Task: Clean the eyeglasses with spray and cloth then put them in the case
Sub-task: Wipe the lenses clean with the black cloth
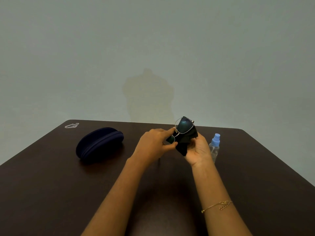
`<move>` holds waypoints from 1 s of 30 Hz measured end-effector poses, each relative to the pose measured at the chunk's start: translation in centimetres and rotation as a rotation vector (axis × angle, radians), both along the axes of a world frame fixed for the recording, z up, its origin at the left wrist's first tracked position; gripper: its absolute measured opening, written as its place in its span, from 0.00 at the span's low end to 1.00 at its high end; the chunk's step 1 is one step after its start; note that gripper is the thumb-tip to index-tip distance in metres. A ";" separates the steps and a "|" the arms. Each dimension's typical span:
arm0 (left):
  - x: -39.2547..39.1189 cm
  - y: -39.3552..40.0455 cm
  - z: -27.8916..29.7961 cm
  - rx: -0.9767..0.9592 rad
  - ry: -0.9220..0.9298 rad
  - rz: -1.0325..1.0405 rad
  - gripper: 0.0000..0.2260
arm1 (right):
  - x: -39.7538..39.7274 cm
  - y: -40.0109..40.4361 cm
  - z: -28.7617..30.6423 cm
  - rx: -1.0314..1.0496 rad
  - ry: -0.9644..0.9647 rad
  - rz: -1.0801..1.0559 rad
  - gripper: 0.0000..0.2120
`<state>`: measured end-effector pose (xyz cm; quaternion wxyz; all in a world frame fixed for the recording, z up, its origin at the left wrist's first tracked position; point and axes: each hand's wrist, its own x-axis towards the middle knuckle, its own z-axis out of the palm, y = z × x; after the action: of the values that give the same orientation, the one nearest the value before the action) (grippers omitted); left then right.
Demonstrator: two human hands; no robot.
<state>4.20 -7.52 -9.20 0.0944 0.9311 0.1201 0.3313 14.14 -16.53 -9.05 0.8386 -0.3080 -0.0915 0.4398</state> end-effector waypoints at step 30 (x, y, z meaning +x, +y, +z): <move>0.8 -1.7 1.3 -1.918 -0.882 -0.023 0.06 | -2.4 0.8 1.2 -0.488 -1.838 -0.118 0.07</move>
<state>4.99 -9.27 -7.90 0.8293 0.2650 0.2780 0.4059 11.74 -15.72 -7.90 0.3721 -0.7038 -0.6050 -0.0106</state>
